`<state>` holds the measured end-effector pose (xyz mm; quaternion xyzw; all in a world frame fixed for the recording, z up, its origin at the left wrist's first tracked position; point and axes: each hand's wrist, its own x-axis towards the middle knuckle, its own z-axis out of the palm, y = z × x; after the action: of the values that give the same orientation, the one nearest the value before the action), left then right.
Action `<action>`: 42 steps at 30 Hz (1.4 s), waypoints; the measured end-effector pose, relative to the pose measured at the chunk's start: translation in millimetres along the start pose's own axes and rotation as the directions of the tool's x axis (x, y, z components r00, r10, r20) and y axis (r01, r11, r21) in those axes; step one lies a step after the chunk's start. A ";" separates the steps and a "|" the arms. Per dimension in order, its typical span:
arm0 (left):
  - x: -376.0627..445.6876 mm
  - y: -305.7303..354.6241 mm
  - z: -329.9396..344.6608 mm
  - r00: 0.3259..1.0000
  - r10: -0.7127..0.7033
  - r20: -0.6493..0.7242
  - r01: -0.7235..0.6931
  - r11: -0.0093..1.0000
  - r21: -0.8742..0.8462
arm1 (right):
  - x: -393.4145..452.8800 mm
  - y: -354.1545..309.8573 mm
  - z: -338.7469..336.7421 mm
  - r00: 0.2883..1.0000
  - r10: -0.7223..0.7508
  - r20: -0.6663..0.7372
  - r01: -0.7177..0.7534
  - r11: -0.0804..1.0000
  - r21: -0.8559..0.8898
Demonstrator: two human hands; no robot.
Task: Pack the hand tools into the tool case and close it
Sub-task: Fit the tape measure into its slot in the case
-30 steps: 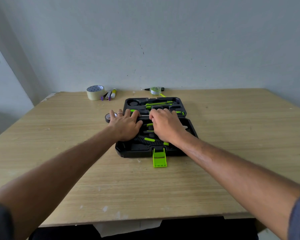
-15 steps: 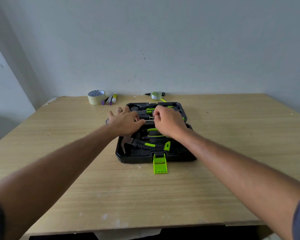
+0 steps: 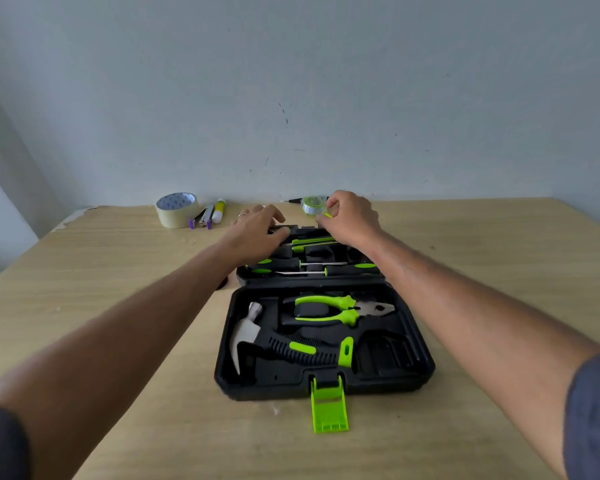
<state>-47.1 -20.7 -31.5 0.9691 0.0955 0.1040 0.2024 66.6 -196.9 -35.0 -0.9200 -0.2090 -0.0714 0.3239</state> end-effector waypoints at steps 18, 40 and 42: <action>48.3 -17.5 31.7 0.999 0.049 -0.003 -0.049 0.998 0.039 | 76.5 -3.4 49.2 0.995 0.052 0.081 -0.046 0.997 -0.067; -21.3 59.8 -13.3 0.994 0.028 -0.108 -0.089 0.784 -0.615 | -47.2 -26.6 -56.8 0.927 -0.060 0.371 -0.324 0.373 0.870; -26.3 66.0 -17.2 0.991 0.071 -0.117 -0.125 0.823 -0.554 | -57.2 -21.0 -69.3 0.902 -0.065 0.428 -0.380 0.353 0.855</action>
<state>-67.1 -79.7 6.8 0.8650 0.0202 0.1817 0.4672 6.2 -244.9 15.6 -0.5876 -0.1801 0.2747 0.7395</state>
